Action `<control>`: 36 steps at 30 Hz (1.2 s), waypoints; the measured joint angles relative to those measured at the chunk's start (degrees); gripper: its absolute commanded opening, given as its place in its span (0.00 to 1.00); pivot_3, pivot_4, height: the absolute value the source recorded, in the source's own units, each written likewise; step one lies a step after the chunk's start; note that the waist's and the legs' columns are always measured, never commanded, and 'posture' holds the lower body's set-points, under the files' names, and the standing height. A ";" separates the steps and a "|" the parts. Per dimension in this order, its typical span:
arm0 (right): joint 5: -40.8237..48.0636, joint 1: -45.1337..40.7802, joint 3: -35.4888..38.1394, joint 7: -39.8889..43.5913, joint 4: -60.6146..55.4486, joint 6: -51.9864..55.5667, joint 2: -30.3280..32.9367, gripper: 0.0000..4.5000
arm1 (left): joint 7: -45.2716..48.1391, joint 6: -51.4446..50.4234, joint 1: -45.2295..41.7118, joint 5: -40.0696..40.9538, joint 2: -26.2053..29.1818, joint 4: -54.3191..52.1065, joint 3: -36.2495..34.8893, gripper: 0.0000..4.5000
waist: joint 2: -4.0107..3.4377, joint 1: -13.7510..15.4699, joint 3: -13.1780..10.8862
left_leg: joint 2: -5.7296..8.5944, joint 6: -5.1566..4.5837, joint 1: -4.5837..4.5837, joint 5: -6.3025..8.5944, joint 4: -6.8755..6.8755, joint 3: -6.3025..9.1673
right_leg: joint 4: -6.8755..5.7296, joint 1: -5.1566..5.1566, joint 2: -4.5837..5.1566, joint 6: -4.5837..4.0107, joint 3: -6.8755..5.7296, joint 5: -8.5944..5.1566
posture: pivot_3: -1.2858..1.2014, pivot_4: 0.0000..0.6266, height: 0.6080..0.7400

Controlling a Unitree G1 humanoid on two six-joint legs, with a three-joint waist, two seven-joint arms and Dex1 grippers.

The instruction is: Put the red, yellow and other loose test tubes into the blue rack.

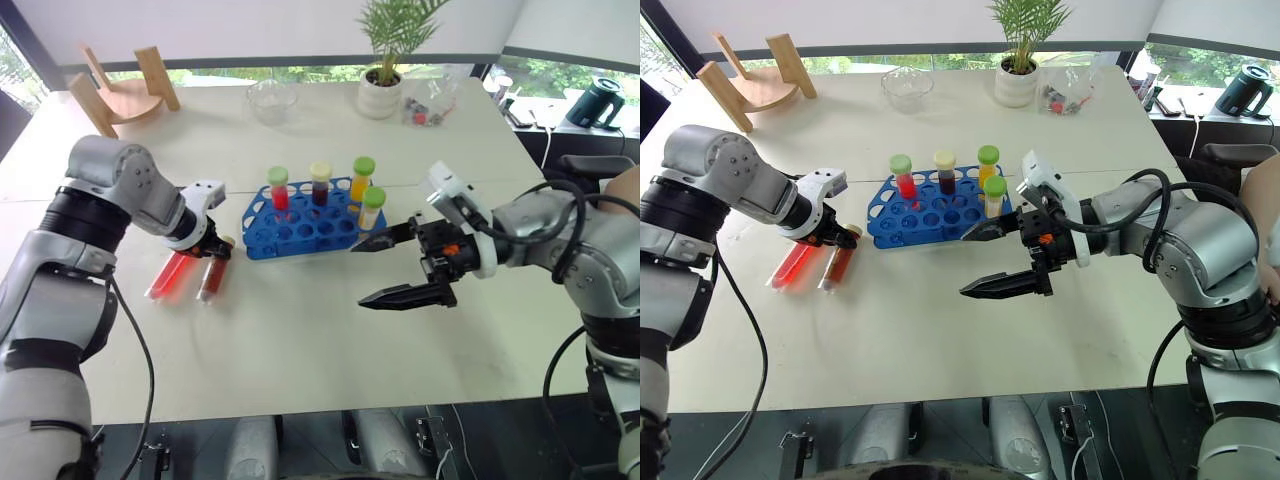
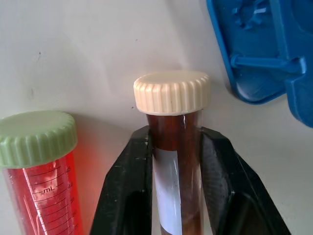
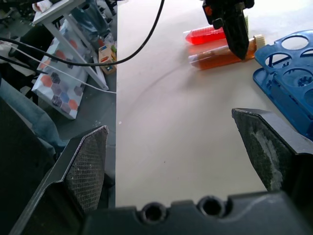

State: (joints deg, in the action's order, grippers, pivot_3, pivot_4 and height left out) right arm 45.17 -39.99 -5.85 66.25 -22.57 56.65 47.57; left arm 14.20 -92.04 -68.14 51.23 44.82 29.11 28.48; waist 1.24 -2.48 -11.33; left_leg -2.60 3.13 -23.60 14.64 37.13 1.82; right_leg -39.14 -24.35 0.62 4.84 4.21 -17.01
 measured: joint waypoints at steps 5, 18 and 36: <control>0.12 1.49 0.10 -0.94 -0.38 -0.14 0.01 1.00 | 2.82 0.17 1.18 -0.19 1.20 -2.78 0.34 0.17 | 0.00 -0.11 0.00 | -0.01 0.00 0.01 0.00 0.00 0.00 | -0.02 0.00 -0.01 0.00 0.01 0.00 | 0.52 0.24 1.00; 0.01 6.49 7.17 -6.78 2.52 -2.25 -0.80 1.00 | 24.40 38.95 27.60 2.88 0.73 -32.29 -45.84 0.17 | -0.01 1.31 0.03 | -0.05 0.31 0.17 -0.18 0.10 -0.10 | 0.00 0.28 0.10 0.07 -0.01 0.05 | 0.52 0.24 1.00; 2.46 11.16 12.67 -13.56 3.42 3.05 0.64 1.00 | 34.16 88.72 31.15 -27.10 -31.85 -15.56 -25.86 0.17 | -0.03 1.83 0.07 | 0.02 0.05 0.20 -0.03 0.39 -0.08 | 0.83 0.85 0.03 0.55 0.08 0.50 | 0.52 0.24 1.00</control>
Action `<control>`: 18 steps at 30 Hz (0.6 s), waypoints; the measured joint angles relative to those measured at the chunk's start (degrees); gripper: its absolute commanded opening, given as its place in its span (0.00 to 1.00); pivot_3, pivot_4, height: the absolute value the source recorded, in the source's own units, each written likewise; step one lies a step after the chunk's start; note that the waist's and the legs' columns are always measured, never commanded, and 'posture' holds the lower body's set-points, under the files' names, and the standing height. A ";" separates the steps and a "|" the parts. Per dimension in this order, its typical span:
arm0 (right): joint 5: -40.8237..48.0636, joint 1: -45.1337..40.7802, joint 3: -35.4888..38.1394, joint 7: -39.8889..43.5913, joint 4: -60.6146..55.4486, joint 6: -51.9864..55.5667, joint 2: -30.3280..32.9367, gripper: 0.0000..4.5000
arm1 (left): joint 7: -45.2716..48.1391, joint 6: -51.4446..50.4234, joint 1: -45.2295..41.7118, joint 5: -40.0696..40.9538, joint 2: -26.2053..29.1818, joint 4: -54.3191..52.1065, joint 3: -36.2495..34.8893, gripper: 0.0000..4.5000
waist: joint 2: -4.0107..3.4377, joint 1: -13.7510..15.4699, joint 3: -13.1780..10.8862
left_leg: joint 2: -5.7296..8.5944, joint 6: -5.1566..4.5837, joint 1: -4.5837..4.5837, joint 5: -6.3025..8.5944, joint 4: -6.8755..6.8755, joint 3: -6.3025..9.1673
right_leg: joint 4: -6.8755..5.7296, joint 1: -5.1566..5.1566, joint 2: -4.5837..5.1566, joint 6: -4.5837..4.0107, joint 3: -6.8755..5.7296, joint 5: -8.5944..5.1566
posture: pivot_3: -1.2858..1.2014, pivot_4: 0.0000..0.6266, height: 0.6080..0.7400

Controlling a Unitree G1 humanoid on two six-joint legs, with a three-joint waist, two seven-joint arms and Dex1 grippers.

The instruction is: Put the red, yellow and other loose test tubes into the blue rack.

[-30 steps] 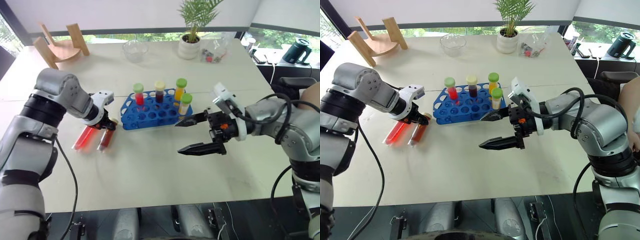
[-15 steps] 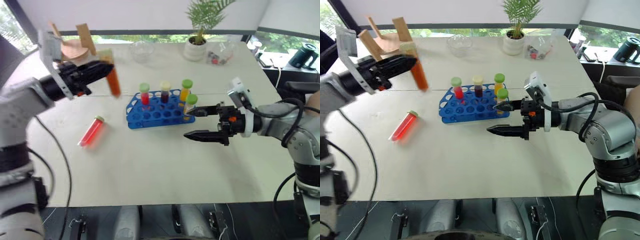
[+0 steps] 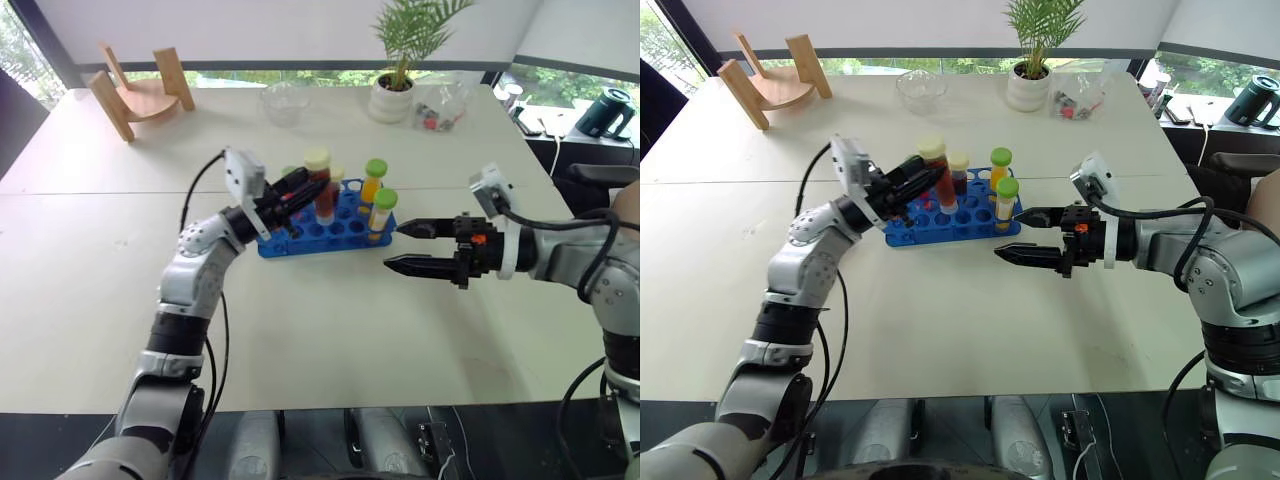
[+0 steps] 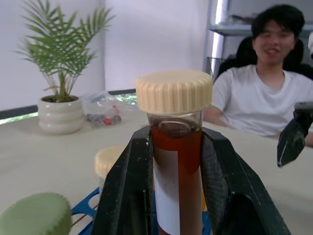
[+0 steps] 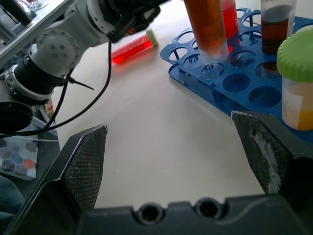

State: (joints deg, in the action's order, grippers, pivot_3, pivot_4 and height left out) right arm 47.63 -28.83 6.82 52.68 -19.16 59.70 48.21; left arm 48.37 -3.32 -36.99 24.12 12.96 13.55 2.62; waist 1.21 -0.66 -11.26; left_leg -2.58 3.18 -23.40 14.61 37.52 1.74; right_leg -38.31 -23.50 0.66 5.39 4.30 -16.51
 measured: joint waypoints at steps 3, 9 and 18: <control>0.92 0.98 1.46 -1.14 -1.09 0.01 0.01 1.00 | 1.22 3.79 -1.26 -2.20 -1.44 5.17 0.85 0.17 | 0.00 -0.09 0.00 | 0.00 -0.02 -0.01 0.01 -0.02 0.00 | 0.04 0.00 0.00 0.00 0.00 0.00 | 0.52 0.24 1.00; 2.17 2.96 2.98 -3.11 -2.11 0.23 0.03 1.00 | 2.90 7.81 -2.23 -4.61 -1.89 9.18 0.94 0.17 | 0.00 -0.11 0.00 | -0.01 -0.03 0.01 0.01 -0.09 0.01 | 0.06 -0.01 0.00 0.00 0.00 0.00 | 0.52 0.24 1.00; 2.48 3.21 2.81 -3.98 -2.10 -0.48 -0.40 1.00 | 4.14 8.17 -1.01 -5.54 -1.60 8.02 0.96 0.17 | 0.00 -0.05 0.00 | -0.01 -0.02 0.01 0.01 -0.09 0.01 | 0.06 0.01 0.00 0.01 0.00 0.00 | 0.52 0.24 1.00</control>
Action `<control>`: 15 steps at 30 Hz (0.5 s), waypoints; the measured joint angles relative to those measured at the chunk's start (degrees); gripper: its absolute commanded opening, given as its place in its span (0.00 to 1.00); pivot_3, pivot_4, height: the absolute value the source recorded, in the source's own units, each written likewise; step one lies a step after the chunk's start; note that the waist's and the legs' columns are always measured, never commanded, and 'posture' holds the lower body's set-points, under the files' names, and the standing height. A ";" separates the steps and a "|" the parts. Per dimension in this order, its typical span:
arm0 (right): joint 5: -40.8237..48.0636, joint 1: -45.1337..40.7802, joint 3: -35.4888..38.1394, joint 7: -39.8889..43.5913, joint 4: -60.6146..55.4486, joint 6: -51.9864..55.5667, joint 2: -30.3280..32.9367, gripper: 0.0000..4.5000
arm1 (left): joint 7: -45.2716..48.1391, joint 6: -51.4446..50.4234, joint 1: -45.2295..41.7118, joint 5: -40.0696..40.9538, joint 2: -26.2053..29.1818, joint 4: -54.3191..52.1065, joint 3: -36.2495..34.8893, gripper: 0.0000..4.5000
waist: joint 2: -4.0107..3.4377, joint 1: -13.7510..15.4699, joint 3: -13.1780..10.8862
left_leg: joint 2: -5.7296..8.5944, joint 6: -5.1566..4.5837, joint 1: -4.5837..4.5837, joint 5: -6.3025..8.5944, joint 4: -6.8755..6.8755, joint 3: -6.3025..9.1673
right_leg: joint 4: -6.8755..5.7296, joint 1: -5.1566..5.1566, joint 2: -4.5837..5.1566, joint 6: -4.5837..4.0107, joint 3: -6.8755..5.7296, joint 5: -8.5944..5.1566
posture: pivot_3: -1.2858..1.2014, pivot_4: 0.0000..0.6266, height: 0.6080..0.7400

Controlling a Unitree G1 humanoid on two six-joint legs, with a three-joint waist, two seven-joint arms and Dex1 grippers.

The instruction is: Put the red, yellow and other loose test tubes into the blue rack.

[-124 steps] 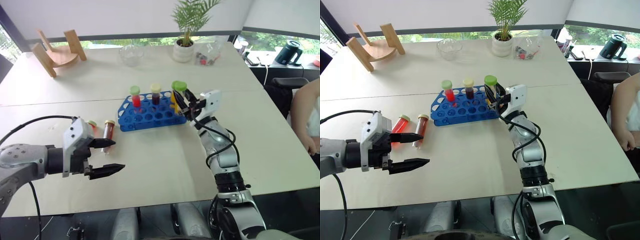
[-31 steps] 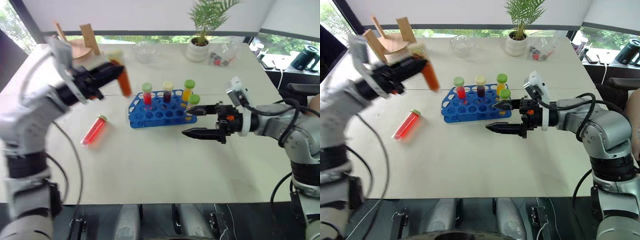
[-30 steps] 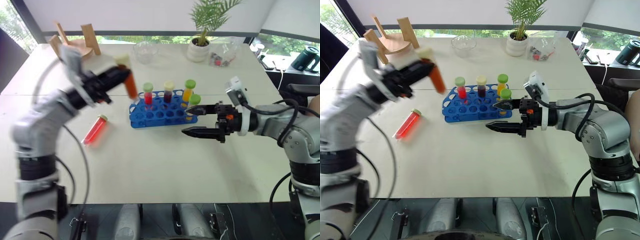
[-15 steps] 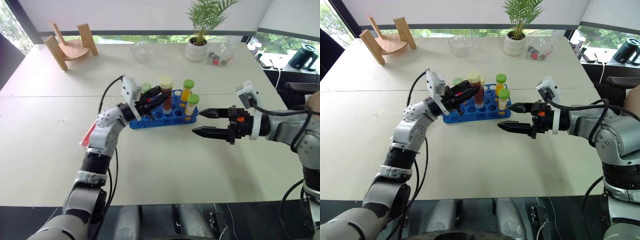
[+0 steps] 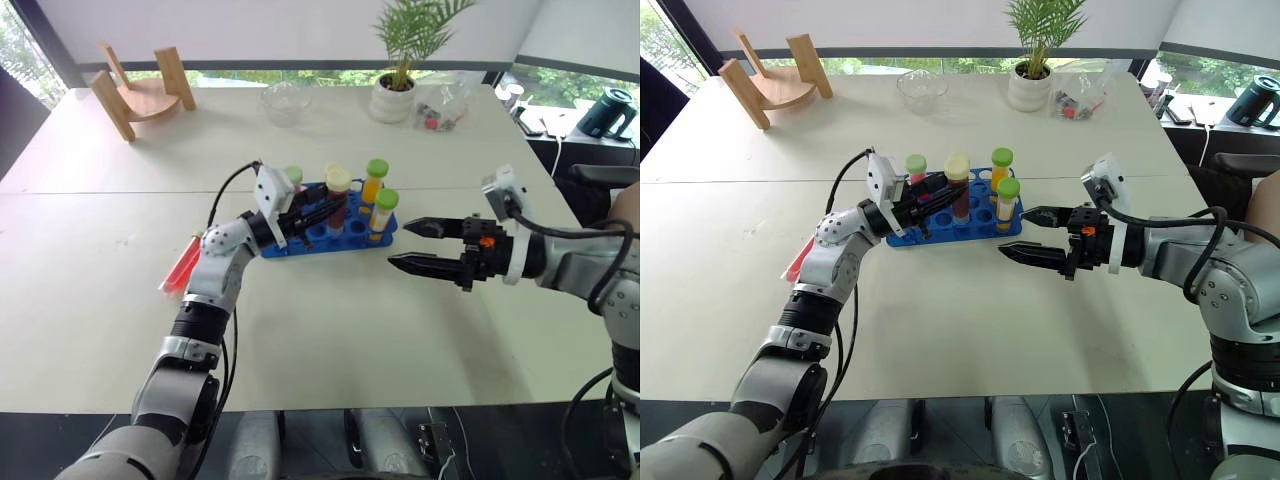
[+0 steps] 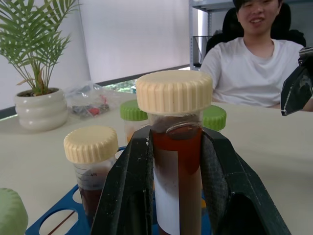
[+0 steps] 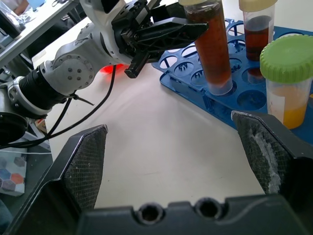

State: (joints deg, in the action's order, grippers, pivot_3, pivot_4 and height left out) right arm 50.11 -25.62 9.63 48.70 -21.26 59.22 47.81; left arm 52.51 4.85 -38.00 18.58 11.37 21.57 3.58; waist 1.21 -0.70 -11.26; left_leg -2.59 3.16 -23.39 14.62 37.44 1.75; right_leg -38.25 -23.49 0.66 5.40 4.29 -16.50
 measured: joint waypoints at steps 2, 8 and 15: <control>-0.02 0.00 -0.08 -0.02 0.05 -0.18 -0.06 1.00 | -0.01 0.50 0.12 -0.45 -0.08 -0.08 0.09 0.17 | 0.00 0.01 0.00 | 0.00 0.00 0.00 0.00 0.00 0.00 | 0.00 0.00 0.00 0.00 0.00 0.00 | 0.52 0.24 1.00; -0.04 -0.01 -0.33 -0.21 0.23 -0.58 -0.72 1.00 | -0.93 4.15 -0.03 -2.46 -1.40 1.71 0.17 0.17 | -0.01 0.04 0.01 | 0.00 0.00 0.01 0.00 0.01 0.00 | 0.01 0.02 0.00 0.00 0.00 0.00 | 0.52 0.24 1.00; 0.16 -0.04 -0.42 -0.90 0.23 -0.45 -1.45 1.00 | -1.92 7.18 -1.55 -3.35 -2.09 5.38 0.07 0.17 | -0.02 0.02 0.01 | 0.00 0.00 0.03 0.00 0.01 0.00 | 0.00 0.05 0.00 0.01 0.00 0.00 | 0.52 0.24 1.00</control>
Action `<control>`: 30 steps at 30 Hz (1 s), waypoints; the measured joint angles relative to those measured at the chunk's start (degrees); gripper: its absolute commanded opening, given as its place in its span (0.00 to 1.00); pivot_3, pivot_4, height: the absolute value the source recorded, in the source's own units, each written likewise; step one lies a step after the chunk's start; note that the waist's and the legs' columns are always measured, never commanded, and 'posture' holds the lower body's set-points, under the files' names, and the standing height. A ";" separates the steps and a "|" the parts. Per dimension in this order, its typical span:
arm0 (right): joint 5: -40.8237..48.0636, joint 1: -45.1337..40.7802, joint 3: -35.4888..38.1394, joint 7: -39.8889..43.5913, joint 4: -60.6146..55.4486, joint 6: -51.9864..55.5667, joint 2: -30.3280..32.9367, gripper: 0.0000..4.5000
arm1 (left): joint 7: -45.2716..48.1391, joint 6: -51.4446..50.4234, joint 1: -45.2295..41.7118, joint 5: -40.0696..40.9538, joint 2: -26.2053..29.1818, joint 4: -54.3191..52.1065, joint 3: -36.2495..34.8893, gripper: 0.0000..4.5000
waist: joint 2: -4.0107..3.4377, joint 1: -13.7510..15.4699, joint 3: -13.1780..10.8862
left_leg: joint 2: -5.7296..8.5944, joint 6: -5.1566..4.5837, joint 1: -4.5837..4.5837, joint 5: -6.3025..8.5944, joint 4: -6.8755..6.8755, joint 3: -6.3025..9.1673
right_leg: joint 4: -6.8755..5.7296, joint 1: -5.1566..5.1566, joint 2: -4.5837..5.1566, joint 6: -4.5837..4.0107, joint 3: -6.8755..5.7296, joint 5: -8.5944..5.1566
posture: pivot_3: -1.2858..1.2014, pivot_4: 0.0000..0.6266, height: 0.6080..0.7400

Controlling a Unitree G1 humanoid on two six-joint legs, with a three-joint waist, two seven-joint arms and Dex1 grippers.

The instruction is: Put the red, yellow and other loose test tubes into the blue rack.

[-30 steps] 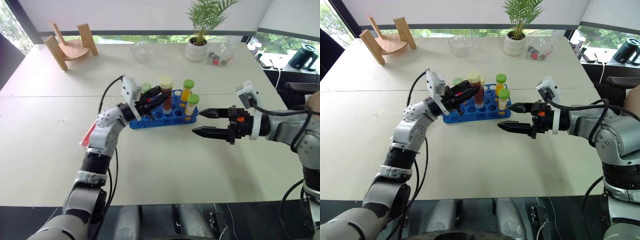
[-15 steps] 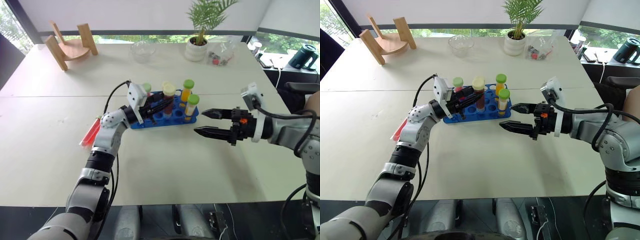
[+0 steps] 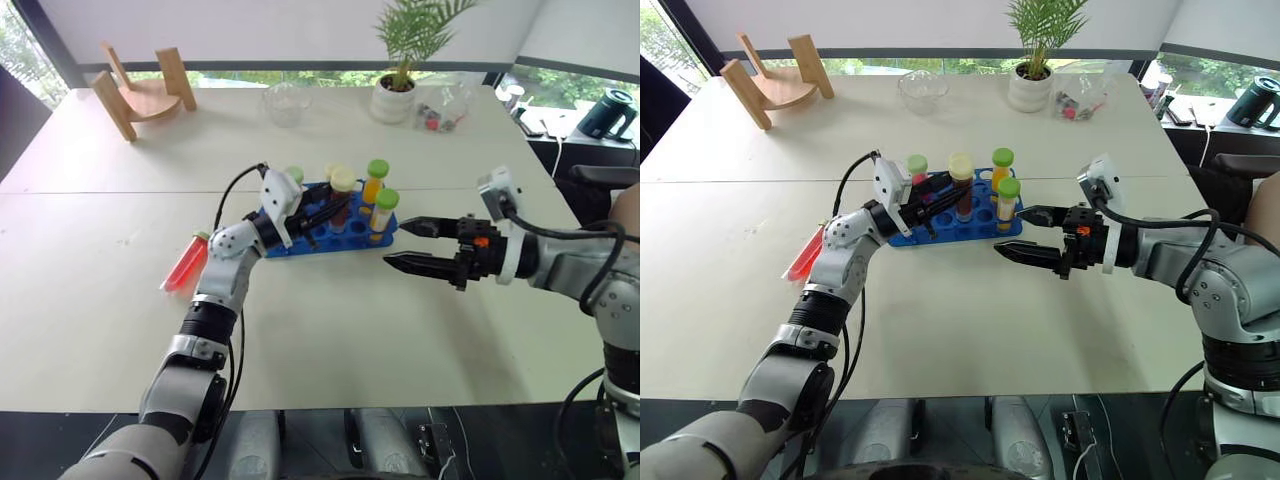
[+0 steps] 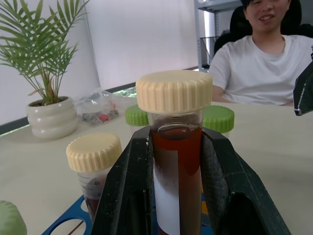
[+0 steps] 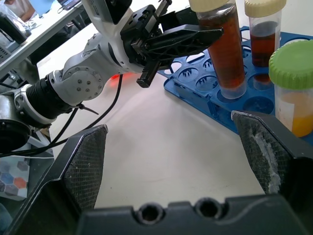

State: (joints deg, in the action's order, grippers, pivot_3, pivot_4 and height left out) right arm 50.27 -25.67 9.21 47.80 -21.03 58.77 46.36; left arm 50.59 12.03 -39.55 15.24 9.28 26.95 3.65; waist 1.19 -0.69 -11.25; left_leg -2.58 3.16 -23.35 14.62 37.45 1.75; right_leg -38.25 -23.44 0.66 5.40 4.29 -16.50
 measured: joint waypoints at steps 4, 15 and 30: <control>0.08 -0.01 0.00 -0.39 0.00 0.11 -0.29 1.00 | 0.52 -0.30 0.01 0.35 0.00 -0.11 0.00 0.17 | -0.01 0.00 0.00 | 0.00 0.00 0.00 0.00 0.00 0.01 | 0.00 0.00 0.00 0.00 0.00 0.00 | 0.52 0.24 1.00; 0.09 -0.37 -1.06 -1.27 0.00 0.11 -1.45 1.00 | 1.38 -1.64 1.32 0.29 0.20 -1.99 0.12 0.17 | -0.01 0.01 0.01 | 0.00 0.00 0.00 0.00 0.00 0.01 | 0.00 0.01 0.00 0.00 0.00 0.00 | 0.52 0.24 1.00; 0.69 -0.86 -1.06 -2.41 0.00 0.46 -2.47 1.00 | 1.61 -2.49 1.94 -0.16 0.21 -0.26 -0.19 0.59 | -0.01 -0.06 0.01 | -0.01 0.00 0.00 0.00 -0.02 0.01 | 0.00 -0.01 -0.01 0.00 -0.01 0.00 | 0.52 0.24 1.00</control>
State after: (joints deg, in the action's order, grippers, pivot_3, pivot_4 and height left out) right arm 50.96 -26.52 8.15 45.39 -21.03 59.23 43.89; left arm 52.20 9.54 -37.61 15.07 9.49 26.69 3.46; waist 1.17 -0.75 -11.24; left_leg -2.59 3.16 -23.35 14.62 37.43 1.76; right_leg -38.25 -23.45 0.64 5.40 4.28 -16.50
